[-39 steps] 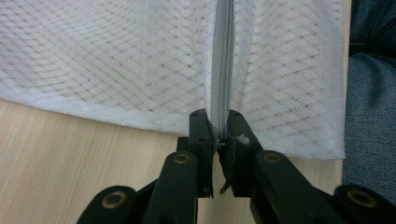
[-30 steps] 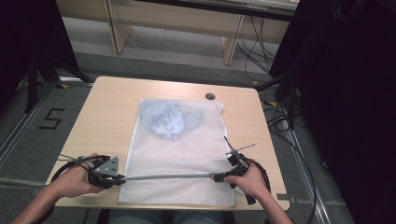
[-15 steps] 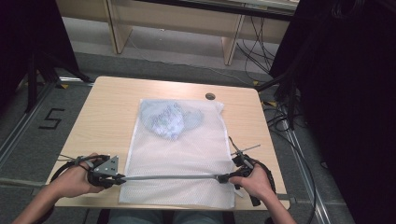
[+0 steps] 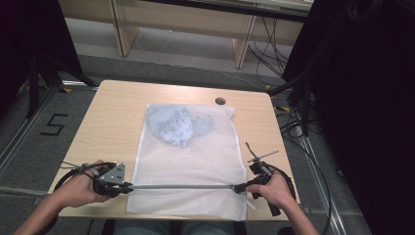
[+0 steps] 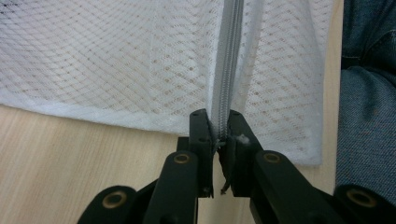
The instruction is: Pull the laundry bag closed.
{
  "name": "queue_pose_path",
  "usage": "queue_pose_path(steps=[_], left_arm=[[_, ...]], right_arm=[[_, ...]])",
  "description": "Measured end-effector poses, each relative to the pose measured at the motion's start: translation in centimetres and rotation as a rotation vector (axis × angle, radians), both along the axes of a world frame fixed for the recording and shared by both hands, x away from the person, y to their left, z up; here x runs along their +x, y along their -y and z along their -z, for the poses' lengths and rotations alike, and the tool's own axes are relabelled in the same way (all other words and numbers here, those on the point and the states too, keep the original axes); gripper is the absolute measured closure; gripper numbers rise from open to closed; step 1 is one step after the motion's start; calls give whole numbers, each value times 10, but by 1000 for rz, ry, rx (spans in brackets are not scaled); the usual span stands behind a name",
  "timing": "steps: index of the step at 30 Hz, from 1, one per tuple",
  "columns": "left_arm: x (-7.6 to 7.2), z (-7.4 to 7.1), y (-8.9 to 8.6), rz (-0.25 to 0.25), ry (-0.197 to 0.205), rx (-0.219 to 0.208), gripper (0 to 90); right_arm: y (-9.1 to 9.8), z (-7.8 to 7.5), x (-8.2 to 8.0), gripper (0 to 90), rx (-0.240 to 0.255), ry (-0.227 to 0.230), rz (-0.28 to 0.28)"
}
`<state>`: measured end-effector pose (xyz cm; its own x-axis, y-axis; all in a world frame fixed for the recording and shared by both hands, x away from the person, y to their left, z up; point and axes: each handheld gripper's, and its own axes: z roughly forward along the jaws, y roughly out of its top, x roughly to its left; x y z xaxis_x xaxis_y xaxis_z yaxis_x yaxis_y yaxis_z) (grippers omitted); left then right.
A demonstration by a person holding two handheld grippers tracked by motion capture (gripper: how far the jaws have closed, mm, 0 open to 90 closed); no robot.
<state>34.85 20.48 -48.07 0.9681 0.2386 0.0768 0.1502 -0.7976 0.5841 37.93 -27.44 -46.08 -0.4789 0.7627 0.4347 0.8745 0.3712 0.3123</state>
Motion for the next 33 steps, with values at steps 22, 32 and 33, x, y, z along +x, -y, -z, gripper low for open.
queue_pose_path(steps=[22,32,33], left_arm=[[2,2,4,-7,35,58,826],[2,2,5,-12,33,51,826],[2,3,4,-11,27,46,826]], right_arm=[[-42,-8,-2,866,-249,267,-255],[-64,-8,-10,865,-500,385,-492],[-64,-8,-9,866,-492,365,-477]])
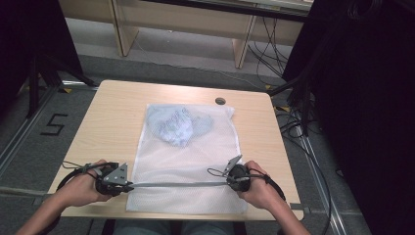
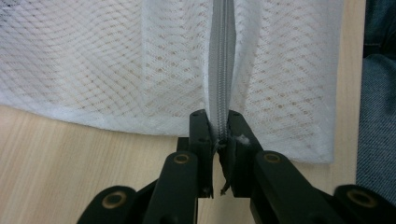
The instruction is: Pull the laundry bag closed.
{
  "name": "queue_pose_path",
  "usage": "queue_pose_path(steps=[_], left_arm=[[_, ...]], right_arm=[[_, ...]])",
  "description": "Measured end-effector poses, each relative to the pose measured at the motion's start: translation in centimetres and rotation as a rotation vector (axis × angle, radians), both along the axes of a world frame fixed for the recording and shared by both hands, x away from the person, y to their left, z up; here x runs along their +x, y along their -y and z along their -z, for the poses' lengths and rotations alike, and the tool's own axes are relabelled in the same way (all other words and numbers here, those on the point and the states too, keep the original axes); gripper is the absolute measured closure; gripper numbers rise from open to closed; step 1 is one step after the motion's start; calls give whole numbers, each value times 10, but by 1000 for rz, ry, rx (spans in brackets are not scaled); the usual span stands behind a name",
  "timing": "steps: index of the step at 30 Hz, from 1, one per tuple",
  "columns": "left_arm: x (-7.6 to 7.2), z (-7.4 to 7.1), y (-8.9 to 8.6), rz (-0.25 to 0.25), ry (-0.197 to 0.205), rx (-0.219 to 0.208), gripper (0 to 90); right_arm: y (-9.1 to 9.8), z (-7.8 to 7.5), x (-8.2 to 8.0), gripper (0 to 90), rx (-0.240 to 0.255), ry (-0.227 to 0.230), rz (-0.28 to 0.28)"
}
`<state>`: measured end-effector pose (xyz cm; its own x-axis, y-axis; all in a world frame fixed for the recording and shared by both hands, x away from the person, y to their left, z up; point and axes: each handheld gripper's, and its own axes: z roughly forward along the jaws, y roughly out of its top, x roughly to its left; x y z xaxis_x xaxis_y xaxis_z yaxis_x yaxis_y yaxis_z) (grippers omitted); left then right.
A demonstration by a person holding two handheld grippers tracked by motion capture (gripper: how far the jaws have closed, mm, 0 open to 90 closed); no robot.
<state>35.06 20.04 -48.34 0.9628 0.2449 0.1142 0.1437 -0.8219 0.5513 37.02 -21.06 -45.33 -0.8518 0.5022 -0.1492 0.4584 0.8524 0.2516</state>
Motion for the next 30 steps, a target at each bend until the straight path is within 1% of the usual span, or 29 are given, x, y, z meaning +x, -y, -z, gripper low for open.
queue_pose_path(steps=[2,3,4,5,6,7,8,9,10,11,12,13,14,15,16,17,18,19,20,21,22,23,24,25,26,27,28,29,30], left_arm=[[0,0,-1,2,3,7,826],[0,0,-1,0,5,11,826],[0,0,-1,-3,3,13,826],[1,0,-2,-2,3,15,827],[0,0,-1,-7,2,10,826],[0,0,-1,-5,1,8,827],[0,0,-1,0,-4,9,827],[0,1,-1,-2,-2,10,827],[0,1,-1,-5,1,15,828],[0,2,0,-10,-3,14,828],[-1,3,0,-31,-10,-11,829],[1,3,-2,-16,-16,18,831],[1,3,-2,-16,-16,18,833],[1,4,-4,-19,-23,9,833],[1,4,-5,-26,-14,22,833],[2,3,-8,-31,9,94,835],[3,3,-13,-46,17,69,835],[3,4,-17,-65,-14,19,836],[3,2,-17,-61,-26,10,835],[3,2,-14,-59,-16,13,835],[3,1,-9,-48,-13,27,834],[3,2,-6,-45,-7,39,834],[3,2,-6,-42,-7,43,834],[3,3,-7,-49,-10,31,833],[4,3,-9,-50,-17,32,833],[4,4,-11,-58,-5,22,832],[4,4,-11,-58,-5,22,830],[5,4,-12,-64,1,22,830],[5,4,-12,-68,0,19,828]], right_arm=[[1,0,2,866,40,-34,80],[8,0,9,865,145,-106,213],[8,0,9,865,145,-106,213],[14,0,14,866,202,-156,284],[19,0,17,866,249,-214,369],[27,-1,21,867,320,-293,500],[27,-1,21,867,320,-293,500],[30,-1,23,868,333,-312,520],[33,-1,24,868,343,-322,527],[37,1,26,869,365,-323,505],[37,-1,25,870,353,-335,523],[40,2,25,871,358,-325,480],[40,2,25,871,358,-325,480],[40,3,24,871,361,-329,472],[40,3,21,871,338,-330,482],[39,1,18,872,308,-353,507],[43,1,18,872,216,-321,511],[52,2,21,872,260,-340,508],[57,1,18,872,322,-347,524],[60,1,16,871,330,-333,530],[59,2,14,871,291,-302,517],[59,2,14,871,291,-302,517],[60,4,15,870,295,-279,513],[61,3,17,869,296,-319,516],[61,3,17,869,296,-319,516],[61,4,17,868,309,-321,523],[59,5,17,867,310,-305,518],[59,5,17,867,310,-305,518],[59,6,17,865,298,-305,502]])
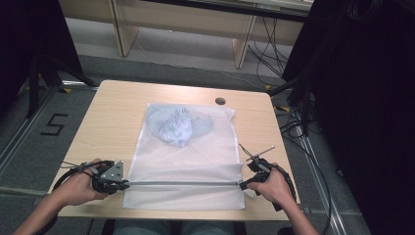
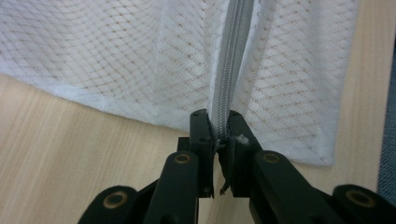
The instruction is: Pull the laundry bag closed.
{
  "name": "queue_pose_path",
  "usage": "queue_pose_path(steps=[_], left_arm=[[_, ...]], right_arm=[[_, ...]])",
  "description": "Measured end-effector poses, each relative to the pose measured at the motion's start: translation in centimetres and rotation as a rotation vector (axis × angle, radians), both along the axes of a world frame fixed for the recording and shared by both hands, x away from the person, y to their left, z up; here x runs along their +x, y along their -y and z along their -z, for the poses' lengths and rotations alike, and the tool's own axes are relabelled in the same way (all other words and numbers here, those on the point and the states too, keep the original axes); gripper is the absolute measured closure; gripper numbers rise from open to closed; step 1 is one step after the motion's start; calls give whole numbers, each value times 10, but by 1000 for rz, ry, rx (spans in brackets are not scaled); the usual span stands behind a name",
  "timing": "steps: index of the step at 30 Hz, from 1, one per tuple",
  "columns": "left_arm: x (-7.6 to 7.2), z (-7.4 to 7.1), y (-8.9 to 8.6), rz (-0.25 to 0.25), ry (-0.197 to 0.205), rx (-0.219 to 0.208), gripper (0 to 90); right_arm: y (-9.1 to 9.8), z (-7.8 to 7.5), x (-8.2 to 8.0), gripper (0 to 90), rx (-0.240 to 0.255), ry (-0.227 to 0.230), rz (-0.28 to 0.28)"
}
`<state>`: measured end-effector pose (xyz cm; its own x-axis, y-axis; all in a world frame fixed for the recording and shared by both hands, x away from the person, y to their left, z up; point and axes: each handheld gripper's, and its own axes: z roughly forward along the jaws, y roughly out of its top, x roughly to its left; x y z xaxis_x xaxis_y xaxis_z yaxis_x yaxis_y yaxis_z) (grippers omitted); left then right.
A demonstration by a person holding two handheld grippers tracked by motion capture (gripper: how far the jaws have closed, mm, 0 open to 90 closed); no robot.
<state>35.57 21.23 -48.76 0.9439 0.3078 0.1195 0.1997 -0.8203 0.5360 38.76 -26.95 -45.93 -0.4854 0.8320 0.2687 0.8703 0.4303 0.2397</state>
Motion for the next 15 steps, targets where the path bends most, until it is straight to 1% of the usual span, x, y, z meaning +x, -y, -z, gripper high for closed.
queue_pose_path(steps=[1,2,3,4,5,6,7,8,10,11,12,13,14,15], left_arm=[[0,0,0,-3,-1,-1,827],[1,0,-2,-8,-1,-3,822],[1,0,-2,-8,-1,-3,818],[2,0,-4,-20,5,-7,814],[2,1,-5,-24,-2,-22,809],[3,1,-6,-29,1,-28,809],[3,2,-6,-45,-6,-52,803],[4,1,-6,-36,-15,-42,791],[3,0,-7,-38,-26,-49,750],[3,-1,-7,-36,-31,-60,730],[2,-1,-7,-43,-34,-88,713],[2,-4,-9,-34,-31,-89,691],[2,-4,-10,-42,-29,-120,669],[0,-5,-11,-102,-20,-221,613]], right_arm=[[0,3,1,862,-11,42,-30],[3,6,2,845,-10,86,-49],[3,6,2,845,-10,86,-49],[4,6,0,786,8,108,-30],[6,5,-1,761,30,117,-33],[6,5,-1,761,30,117,-33],[5,2,-5,741,33,89,7],[6,1,-5,722,45,119,5],[8,0,-7,698,63,164,15],[10,-1,-7,692,72,181,25],[12,-1,-7,680,85,209,34],[13,-2,-7,661,100,230,52],[15,1,-5,645,129,288,64],[20,-2,-4,625,125,316,83]])
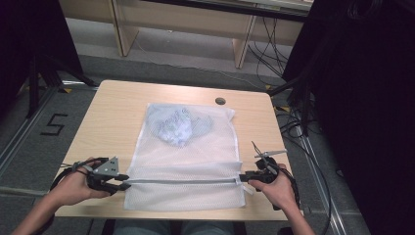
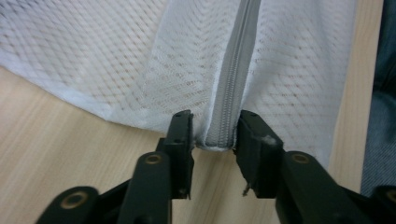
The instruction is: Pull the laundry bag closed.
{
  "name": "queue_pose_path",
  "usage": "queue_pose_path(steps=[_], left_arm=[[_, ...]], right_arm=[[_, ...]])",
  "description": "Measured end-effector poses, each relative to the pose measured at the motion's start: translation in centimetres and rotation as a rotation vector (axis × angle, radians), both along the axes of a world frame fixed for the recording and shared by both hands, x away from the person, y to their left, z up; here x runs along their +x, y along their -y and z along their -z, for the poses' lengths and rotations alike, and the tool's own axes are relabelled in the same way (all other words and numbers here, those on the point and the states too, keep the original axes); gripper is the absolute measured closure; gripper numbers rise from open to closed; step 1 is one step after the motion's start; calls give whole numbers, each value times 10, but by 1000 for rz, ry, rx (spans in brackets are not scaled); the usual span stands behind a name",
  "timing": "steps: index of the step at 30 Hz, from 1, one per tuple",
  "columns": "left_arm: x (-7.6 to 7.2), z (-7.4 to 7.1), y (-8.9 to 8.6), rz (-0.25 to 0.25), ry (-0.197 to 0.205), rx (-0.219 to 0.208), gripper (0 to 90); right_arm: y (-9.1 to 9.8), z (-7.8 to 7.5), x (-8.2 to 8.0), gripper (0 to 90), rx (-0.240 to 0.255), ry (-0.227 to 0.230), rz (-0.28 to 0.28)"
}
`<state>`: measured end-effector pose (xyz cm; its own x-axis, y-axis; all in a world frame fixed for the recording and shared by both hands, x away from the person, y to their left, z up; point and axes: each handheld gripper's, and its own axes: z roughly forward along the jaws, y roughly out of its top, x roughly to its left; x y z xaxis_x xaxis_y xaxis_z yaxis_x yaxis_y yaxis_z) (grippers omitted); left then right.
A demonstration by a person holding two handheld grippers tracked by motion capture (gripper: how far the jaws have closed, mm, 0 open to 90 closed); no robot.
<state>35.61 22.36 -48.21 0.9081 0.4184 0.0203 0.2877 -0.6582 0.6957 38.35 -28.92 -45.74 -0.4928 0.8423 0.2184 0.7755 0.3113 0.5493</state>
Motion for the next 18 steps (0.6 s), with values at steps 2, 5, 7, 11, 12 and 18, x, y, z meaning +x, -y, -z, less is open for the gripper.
queue_pose_path(steps=[2,5,7,11,12,18], left_arm=[[0,-1,-1,-26,3,-43,587],[4,-3,-4,-71,33,-82,482],[6,-2,-6,-111,42,-75,459],[11,3,-9,-161,74,-34,398],[13,6,-9,-182,86,-20,388],[19,11,-6,-228,82,-18,372]], right_arm=[[1,-1,0,614,-2,2,31],[5,1,3,594,7,54,86],[11,-2,4,586,-18,36,72],[18,2,5,565,-42,56,72],[21,4,6,550,-31,56,80],[26,8,10,510,-37,53,101]])
